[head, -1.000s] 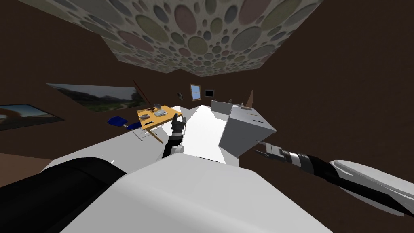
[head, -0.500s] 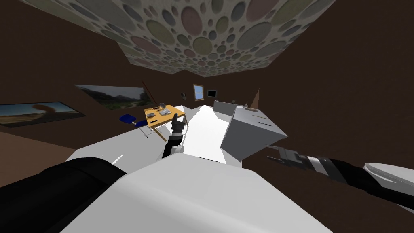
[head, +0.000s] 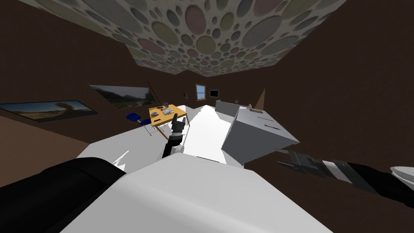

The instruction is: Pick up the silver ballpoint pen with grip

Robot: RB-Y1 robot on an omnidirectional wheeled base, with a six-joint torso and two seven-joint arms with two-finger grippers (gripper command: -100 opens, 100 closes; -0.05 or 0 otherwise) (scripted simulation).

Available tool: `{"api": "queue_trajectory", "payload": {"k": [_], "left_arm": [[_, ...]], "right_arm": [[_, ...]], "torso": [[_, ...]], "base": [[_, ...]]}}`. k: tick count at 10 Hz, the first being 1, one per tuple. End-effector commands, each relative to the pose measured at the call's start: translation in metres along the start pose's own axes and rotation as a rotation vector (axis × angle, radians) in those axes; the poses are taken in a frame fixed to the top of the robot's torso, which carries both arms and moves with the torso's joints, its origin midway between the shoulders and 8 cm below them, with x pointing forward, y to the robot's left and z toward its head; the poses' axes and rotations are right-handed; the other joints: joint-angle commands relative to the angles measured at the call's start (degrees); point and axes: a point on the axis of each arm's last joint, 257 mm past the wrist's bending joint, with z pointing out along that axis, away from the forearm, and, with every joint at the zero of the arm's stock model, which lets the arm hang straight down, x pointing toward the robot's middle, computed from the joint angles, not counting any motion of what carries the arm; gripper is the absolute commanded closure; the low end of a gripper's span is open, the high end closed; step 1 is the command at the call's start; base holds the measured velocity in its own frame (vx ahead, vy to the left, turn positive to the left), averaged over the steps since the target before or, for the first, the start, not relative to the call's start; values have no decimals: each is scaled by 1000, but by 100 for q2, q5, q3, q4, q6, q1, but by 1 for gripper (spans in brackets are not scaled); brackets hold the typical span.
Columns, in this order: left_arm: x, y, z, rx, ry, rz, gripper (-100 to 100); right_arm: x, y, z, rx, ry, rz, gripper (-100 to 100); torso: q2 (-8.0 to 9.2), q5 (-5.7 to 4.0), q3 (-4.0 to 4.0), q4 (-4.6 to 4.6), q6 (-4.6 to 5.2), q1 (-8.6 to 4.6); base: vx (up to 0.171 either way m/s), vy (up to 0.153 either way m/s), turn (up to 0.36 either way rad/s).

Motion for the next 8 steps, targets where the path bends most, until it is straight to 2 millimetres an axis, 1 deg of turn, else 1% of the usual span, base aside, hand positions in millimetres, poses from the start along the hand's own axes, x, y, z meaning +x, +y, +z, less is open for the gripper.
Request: {"api": "queue_trajectory", "payload": {"k": [1,2,3,4,5,6,7,8], "left_arm": [[0,0,0,0,0,0,0],[0,0,0,0,0,0,0],[0,0,0,0,0,0,0],[0,0,0,0,0,0,0],[0,0,0,0,0,0,0],[0,0,0,0,0,0,0],[0,0,0,0,0,0,0],[0,0,0,0,0,0,0]], "right_arm": [[21,-2,-19,-12,80,-4,-100],[28,-6,-24,6,93,10,-100],[28,-6,-24,6,93,10,-100],[49,-9,-48,3,174,18,-100],[49,-9,-49,5,176,20,-100],[49,-9,-49,5,176,20,-100],[67,-11,-72,1,251,29,-100],[68,-12,-73,5,253,32,-100]], "torso": [[0,0,0,0,0,0],[-11,1,-6,-2,-7,0],[-16,0,-9,-4,-3,-4],[-10,-1,-6,-2,0,-2],[-18,2,-10,-4,-6,-2],[-22,-1,-13,-5,-3,-5],[-13,-2,-8,-3,0,-3],[-25,0,-14,-6,-7,-5]], "base": [[41,1,176],[52,-16,140],[29,-11,10],[59,-7,159],[68,-22,129],[35,-14,11],[73,-16,176],[81,-31,129]]}}
